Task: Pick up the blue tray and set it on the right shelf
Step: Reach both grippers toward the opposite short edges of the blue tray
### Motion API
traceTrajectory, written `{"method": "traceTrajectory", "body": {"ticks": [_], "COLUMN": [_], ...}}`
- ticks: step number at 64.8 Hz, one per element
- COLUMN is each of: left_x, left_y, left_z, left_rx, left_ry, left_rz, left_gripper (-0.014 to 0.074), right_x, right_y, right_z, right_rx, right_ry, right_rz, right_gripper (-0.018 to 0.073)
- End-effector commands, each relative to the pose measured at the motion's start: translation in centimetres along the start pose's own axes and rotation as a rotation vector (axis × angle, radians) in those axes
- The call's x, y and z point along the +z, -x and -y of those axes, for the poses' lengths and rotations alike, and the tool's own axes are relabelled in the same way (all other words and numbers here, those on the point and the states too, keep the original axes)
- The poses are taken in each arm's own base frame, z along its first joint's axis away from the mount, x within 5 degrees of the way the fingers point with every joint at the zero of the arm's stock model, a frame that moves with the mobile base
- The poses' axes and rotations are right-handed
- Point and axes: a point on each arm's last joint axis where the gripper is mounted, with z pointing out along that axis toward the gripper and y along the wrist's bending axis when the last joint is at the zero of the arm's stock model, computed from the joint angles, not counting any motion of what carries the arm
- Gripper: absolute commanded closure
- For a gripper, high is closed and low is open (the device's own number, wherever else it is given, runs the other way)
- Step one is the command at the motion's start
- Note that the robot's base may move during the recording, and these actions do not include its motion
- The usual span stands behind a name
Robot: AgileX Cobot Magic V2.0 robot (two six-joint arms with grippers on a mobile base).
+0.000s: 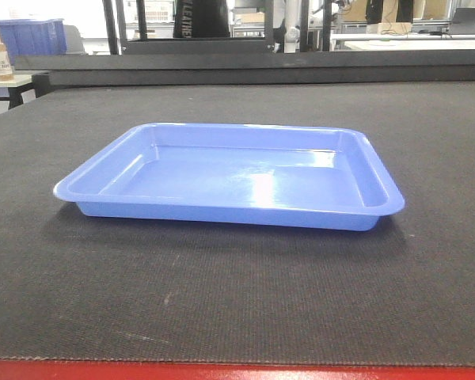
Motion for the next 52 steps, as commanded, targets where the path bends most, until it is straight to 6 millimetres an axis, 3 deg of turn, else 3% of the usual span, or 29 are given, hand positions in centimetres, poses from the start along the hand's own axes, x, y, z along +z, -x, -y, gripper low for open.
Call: {"method": "traceTrajectory", "body": {"ticks": [1,45,52], "left_x": [-0.01,-0.01,-0.08], "left_y": [-0.11,-0.08,0.55], "left_z": [-0.04,-0.03,-0.01], "left_rx": [-0.007,-0.007,-0.007], "left_ry": [-0.010,-0.010,-0.013], "left_rz": [0.069,0.073,0.143], "left_gripper": [0.0645,0.0645,0.0645], "right_x": [-0.33,-0.36,-0.43], "right_y": [1.65,1.83,2.26], "right_z": [0.01,0.01,0.02], "right_rx": [-0.003,-0.003,0.003], "right_ry": [-0.007,-0.007,-0.007], "right_rz": [0.128,0.147,0.192], "right_gripper": [0.0505,0.0505,0.0505]}}
